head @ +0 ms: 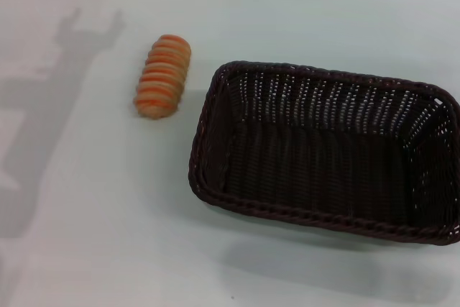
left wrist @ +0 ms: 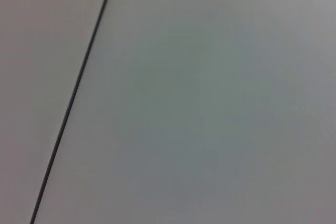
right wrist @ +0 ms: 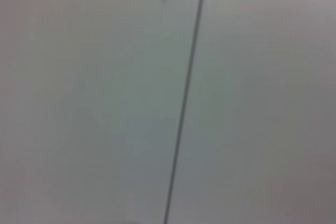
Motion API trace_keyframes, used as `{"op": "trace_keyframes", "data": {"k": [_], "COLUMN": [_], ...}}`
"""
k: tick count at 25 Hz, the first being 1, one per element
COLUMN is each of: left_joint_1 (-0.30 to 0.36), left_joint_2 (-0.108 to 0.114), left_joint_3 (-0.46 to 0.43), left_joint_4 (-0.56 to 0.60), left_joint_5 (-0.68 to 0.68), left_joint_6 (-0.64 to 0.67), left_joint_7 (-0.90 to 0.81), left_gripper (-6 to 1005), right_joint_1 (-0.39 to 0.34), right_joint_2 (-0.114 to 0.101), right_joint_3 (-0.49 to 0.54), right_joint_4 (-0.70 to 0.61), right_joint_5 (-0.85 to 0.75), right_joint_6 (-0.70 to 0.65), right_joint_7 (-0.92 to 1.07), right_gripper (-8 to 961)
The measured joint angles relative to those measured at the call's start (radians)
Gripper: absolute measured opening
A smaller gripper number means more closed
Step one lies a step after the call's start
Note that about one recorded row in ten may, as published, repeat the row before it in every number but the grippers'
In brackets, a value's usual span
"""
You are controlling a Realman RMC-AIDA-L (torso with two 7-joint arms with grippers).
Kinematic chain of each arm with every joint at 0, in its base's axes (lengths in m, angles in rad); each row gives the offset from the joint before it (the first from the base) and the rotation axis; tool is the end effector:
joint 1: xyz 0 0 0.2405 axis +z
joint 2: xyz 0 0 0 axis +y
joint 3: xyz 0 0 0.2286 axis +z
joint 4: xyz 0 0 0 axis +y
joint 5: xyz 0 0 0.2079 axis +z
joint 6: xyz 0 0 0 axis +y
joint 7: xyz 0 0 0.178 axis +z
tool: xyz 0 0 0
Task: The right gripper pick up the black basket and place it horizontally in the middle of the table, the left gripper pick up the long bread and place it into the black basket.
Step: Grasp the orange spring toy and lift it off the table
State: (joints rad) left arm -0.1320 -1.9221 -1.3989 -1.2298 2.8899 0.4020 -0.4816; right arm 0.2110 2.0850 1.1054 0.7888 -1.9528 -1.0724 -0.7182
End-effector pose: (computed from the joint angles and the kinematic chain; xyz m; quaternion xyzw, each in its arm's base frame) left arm -0.2046 0.4008 0.0971 -0.6579 -0.3057 -0.4104 0.5525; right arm 0.2836 0.3548 0.0625 -0.5258 0.2087 0.1918 0.8020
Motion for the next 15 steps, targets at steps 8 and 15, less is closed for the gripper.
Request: {"op": "trace_keyframes", "data": {"k": [8,15], "left_joint_1": [-0.034,-0.124], "left_joint_2": [0.004,-0.061], "left_joint_3": [-0.083,-0.217], "left_joint_4": [-0.394,-0.514], "left_joint_5": [-0.017,-0.235], "left_joint_6": [-0.719,-1.091], "left_joint_7": [0.149,0.493], "left_gripper": [842,836], "right_joint_1": [0.048,0.076], "right_joint_2": [-0.001,-0.003], "right_joint_3": [0.005,0.010], "right_joint_4": [-0.053,-0.083], "right_joint_5": [0.069,0.071], "right_joint_6": [0.004,0.005], "right_joint_7": [0.003,0.012], "right_gripper": [400,400]}}
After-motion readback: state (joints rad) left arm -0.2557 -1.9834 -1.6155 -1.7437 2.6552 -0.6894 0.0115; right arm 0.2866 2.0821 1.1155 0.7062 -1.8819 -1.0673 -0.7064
